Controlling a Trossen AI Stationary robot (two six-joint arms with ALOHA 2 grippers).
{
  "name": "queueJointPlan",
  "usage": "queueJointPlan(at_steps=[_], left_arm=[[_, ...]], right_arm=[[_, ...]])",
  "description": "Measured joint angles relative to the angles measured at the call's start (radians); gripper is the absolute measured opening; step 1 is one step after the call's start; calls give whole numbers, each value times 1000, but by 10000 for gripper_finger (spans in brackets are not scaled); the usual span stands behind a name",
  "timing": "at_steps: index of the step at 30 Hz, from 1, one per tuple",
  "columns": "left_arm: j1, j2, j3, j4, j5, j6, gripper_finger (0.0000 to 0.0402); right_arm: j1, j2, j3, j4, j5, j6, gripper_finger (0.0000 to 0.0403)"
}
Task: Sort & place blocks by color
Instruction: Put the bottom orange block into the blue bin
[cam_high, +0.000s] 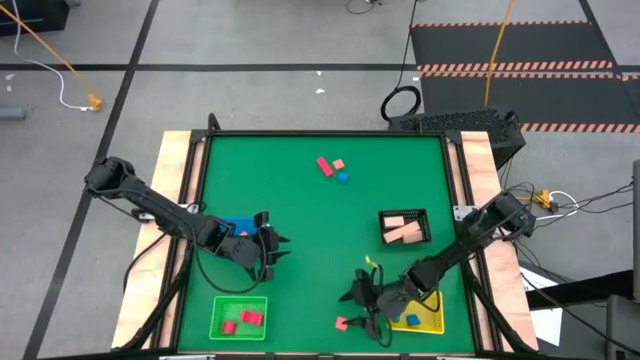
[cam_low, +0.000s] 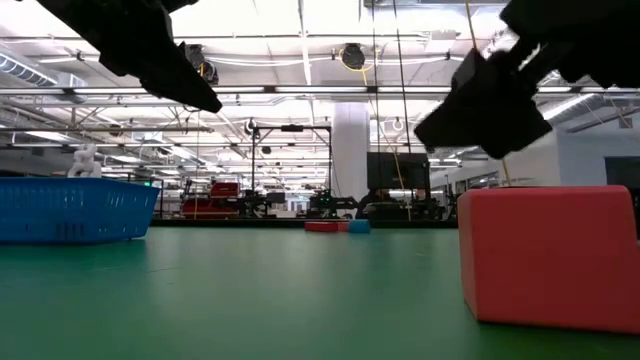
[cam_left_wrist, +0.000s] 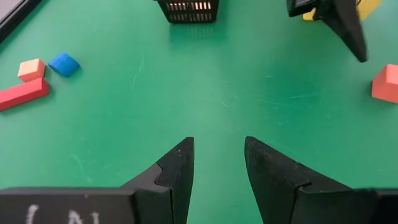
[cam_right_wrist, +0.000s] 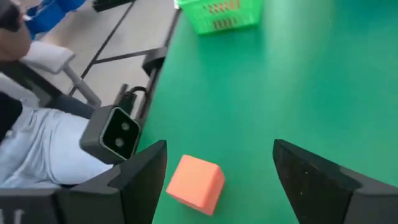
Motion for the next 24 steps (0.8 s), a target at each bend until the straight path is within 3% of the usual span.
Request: queueJointPlan(at_steps=[9,15,24], left_arm=[[-14,0,0,1,-2,-47,145],[-33,0,0,3,-2,-57,145],[-57,0,0,2,-1,-63,145]], right_arm=[[49,83,2,153,58,-148,269],[60,157,42,162,79,-231,265],[60,194,56,126,127,-227,264]])
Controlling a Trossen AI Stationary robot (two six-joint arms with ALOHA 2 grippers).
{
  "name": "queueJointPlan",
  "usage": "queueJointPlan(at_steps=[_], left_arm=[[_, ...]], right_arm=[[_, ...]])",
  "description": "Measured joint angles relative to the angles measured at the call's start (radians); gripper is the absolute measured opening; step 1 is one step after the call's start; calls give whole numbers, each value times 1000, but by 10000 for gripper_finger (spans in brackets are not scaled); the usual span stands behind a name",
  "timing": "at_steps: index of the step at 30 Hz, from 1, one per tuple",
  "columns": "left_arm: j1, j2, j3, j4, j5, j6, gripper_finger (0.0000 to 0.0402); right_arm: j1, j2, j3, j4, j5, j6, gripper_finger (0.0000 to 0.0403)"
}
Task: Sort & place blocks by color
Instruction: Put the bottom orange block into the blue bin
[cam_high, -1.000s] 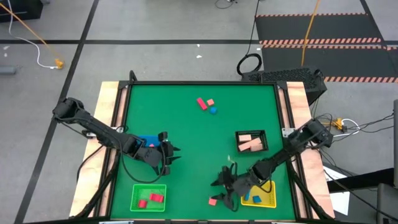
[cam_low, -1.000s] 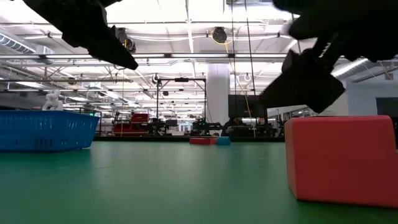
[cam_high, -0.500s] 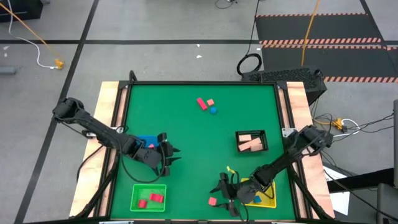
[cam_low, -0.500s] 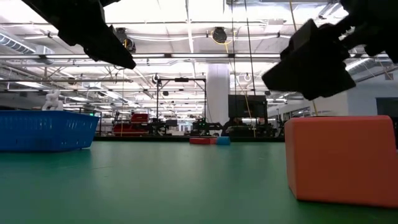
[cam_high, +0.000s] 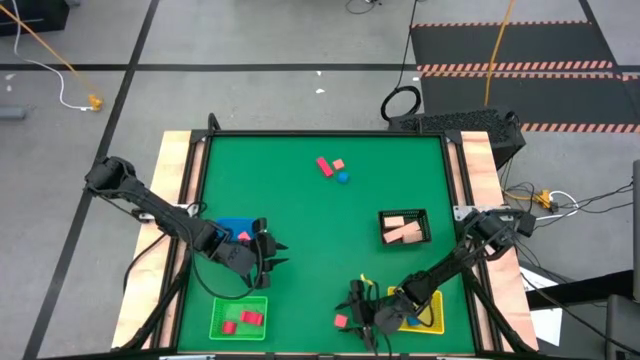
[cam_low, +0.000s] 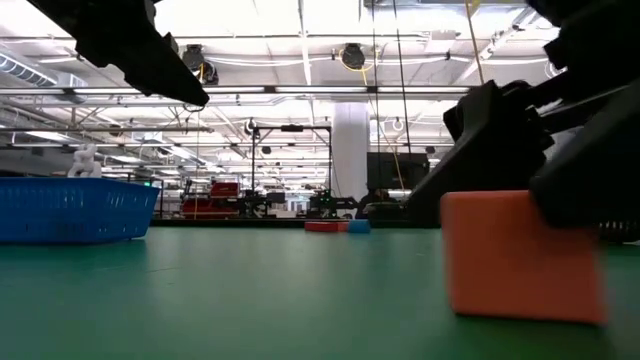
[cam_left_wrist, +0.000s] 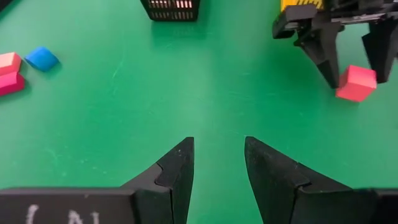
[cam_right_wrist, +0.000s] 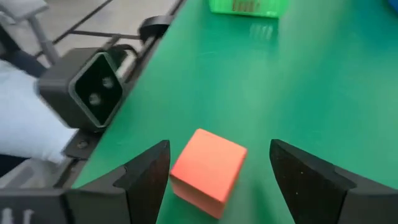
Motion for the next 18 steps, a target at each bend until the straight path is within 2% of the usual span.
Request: queueJointPlan(at_steps=[6,13,18], left_arm=[[-5,0,0,-1,-1,-7,145],[-5,0,0,-2,-1,-7,145],[-5,0,0,-2,-2,-8,145]], right_arm=[[-11,0,0,-3,-5,103,264],[-15,0,0,-4,-1,115,264],[-23,0,0,-43,-1,198,264]])
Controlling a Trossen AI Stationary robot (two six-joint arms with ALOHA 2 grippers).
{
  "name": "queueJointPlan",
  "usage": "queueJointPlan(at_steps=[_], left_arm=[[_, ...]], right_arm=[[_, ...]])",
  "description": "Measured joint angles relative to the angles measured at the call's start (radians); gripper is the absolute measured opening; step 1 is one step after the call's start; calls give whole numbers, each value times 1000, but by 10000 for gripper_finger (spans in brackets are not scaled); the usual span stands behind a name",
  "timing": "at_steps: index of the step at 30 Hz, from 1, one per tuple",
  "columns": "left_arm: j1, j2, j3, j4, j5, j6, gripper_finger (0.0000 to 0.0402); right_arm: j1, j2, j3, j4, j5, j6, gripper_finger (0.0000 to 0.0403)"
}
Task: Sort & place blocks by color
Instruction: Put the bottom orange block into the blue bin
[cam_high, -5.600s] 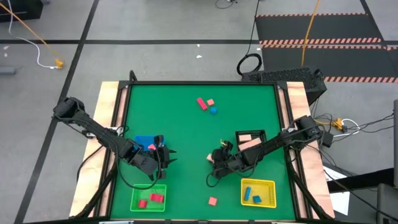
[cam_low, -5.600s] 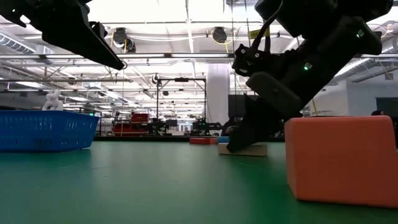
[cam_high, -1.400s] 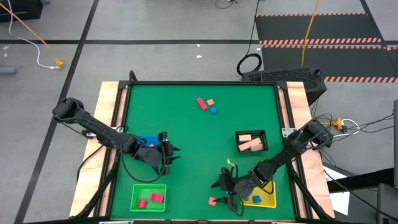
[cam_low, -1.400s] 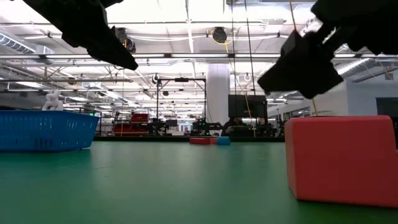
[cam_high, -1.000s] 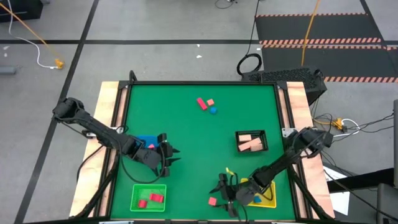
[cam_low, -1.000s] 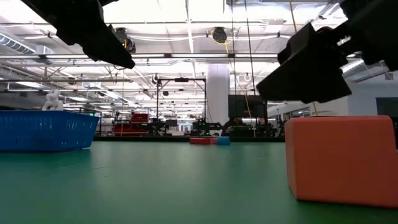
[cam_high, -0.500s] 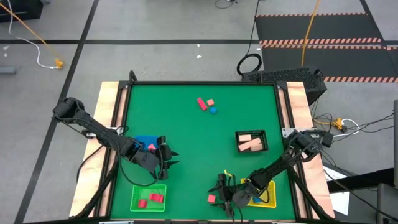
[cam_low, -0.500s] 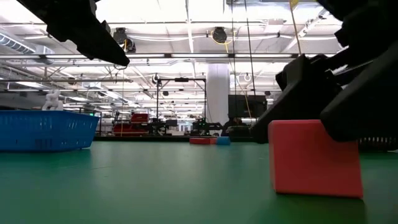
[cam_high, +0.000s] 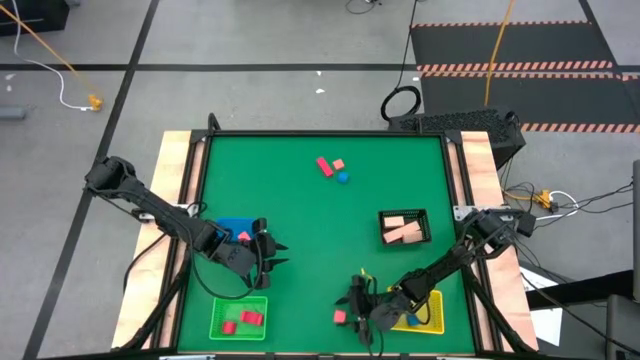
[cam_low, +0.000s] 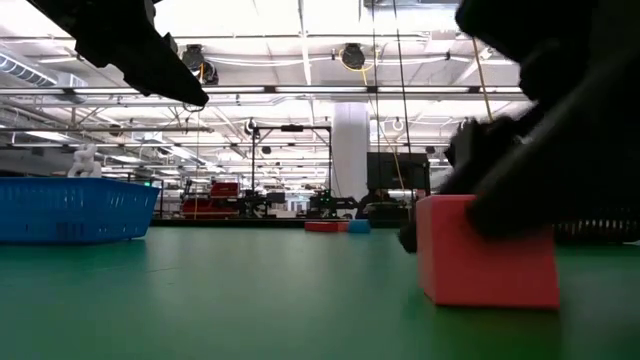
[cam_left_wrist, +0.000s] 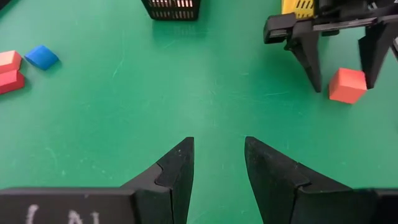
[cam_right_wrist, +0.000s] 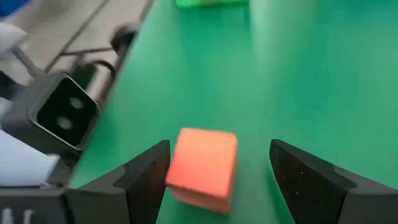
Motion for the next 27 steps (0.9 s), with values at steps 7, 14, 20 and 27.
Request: queueJointPlan(at_steps=[7,14,20,27], left_arm=[[0,0,0,0,0,0,145],[0,0,0,6,-2,21,145],[9,0,0,27,-2,-33,145],[33,0,0,31,-1,-100,146]], right_arm=[[0,-2,2,-94,2,84,235],[-5,-2,1,-86,6,93,131],[-49,0,0,-26,-6,98,115],[-130,-19,-1,24,-8,83,115]])
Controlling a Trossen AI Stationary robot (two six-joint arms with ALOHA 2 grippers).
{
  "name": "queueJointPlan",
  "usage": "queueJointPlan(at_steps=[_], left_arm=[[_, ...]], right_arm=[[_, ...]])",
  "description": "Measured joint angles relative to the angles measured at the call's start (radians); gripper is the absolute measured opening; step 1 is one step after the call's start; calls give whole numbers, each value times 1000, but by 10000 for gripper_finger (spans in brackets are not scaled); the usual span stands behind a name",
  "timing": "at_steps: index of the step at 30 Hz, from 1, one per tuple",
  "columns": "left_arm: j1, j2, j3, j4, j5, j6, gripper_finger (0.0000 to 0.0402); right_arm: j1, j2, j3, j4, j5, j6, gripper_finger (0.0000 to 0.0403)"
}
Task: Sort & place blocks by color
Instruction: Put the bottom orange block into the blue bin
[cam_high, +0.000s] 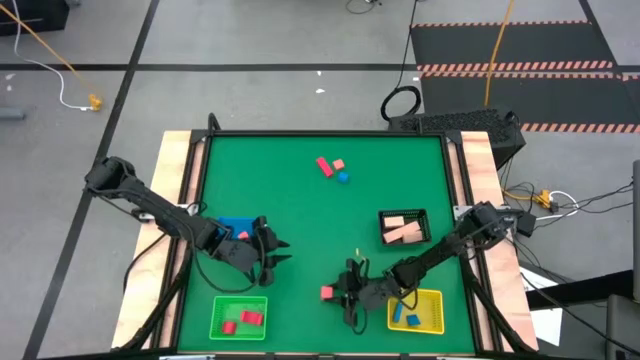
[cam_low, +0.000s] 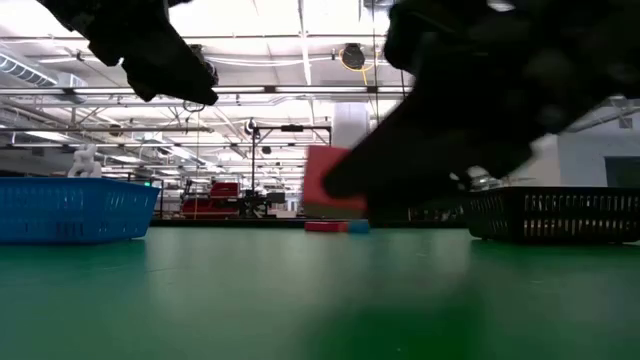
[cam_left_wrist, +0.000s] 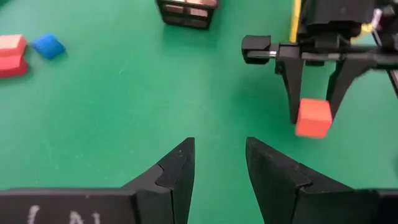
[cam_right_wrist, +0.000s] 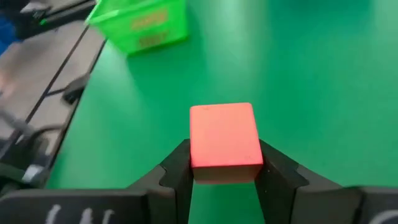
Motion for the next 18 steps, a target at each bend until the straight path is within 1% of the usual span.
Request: queueJointPlan(at_steps=[4,9,12,18], left_arm=[[25,0,0,-1,-1,-44,146],[73,0,0,-11,1,-101,146],[105,0,0,-8,0,-87,146],[141,0,0,4,0,3,145]], right_arm=[[-56,-40,0,1,2,-102,116],[-128,-96,0,-2,8,-315,124],[-170,-119,0,-14,9,-409,125],[-242,-133,0,-32,11,-514,127]])
